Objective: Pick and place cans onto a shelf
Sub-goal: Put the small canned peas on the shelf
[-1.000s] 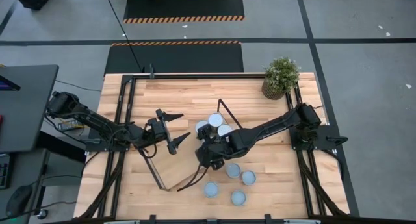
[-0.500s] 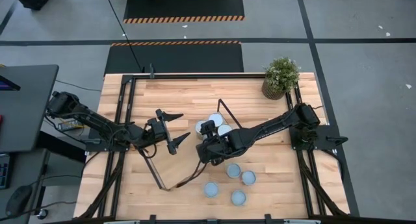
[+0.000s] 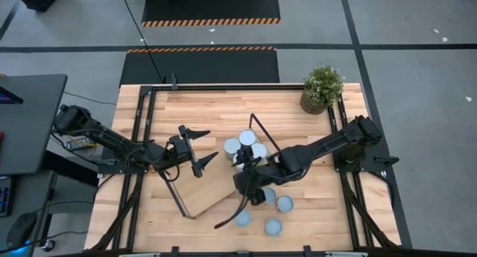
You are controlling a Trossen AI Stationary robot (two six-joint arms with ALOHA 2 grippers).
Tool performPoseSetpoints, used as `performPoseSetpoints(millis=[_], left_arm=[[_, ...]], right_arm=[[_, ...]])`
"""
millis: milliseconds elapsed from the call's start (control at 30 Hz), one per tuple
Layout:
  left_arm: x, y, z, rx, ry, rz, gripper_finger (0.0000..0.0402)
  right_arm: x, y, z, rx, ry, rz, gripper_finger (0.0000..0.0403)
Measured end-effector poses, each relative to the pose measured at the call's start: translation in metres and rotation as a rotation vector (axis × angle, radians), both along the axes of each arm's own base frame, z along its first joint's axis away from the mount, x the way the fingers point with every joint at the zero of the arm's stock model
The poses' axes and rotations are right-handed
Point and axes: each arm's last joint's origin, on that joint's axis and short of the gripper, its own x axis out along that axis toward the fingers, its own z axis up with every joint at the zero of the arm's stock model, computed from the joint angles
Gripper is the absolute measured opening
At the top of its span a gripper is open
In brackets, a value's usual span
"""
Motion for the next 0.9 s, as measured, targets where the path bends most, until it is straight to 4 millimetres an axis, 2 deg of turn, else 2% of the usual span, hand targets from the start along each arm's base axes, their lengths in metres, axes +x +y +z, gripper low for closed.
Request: performPoseSetpoints(millis=[133,333,500,667,900], left_arm=[[0.000,0.000,0.000,-0.008,-0.003,-0.001,0.0389],[0.000,0.001,0.000,-0.077,-0.032,-0.006,0.0389],[0.001,0.002,0.000,-0.072,-0.029,0.002,0.0389],[0.001,0.005,0.000,-0.072,-0.030,0.016,0.0389],[0.003,0.011,0.000,-0.071,-0.031,0.045,0.0389]], right_arm=[[-0.012,0.010,-0.002,0.038,0.059,-0.038,0.0377],[-0.033,0.043,0.003,0.093,0.062,-0.015,0.0374],[-0.052,0.055,-0.002,0.032,0.094,-0.132,0.0373],[-0.055,0.054,-0.023,0.086,0.126,-0.229,0.0373],[-0.051,0.047,-0.065,0.169,0.172,-0.231,0.0373]])
